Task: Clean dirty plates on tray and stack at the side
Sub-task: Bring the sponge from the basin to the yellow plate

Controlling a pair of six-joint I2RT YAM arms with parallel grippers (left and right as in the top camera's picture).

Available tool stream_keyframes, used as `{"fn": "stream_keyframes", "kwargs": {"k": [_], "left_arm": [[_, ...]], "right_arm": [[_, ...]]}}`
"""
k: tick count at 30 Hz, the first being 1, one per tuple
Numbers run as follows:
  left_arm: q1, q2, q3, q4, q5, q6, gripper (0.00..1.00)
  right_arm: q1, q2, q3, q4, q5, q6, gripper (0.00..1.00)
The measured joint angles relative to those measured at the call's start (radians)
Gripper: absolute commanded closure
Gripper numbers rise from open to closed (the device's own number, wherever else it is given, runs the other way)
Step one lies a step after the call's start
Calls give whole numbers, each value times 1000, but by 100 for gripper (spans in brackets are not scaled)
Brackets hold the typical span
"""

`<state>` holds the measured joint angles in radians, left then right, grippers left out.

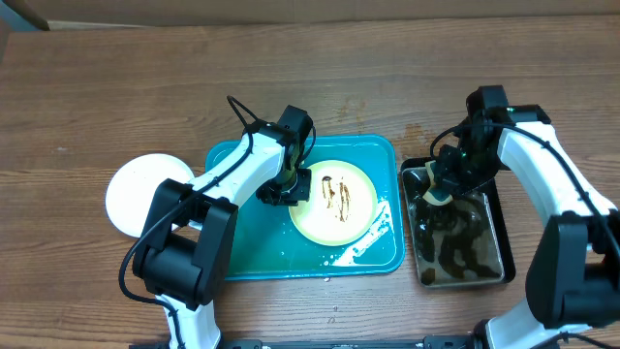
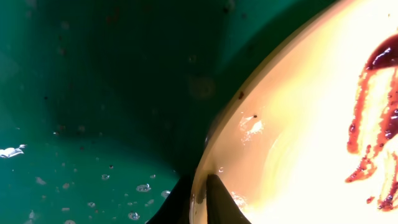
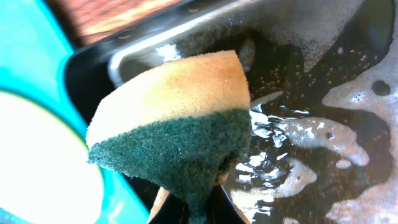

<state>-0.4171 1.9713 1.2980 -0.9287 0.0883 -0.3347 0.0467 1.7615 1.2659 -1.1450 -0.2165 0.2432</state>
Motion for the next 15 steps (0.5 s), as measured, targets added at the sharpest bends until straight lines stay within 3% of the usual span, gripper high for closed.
{"fn": "stream_keyframes", "kwargs": {"k": [5,10,15], "left_arm": [[0,0,1,-1,3,2,96],[0,0,1,-1,4,2,96],[0,0,1,-1,4,2,96]], "right_arm": [[102,-18,2,2,-38,-17,96],[272,-18,2,146,-89,6,96],[414,-15,2,294,-110,121,96]]}}
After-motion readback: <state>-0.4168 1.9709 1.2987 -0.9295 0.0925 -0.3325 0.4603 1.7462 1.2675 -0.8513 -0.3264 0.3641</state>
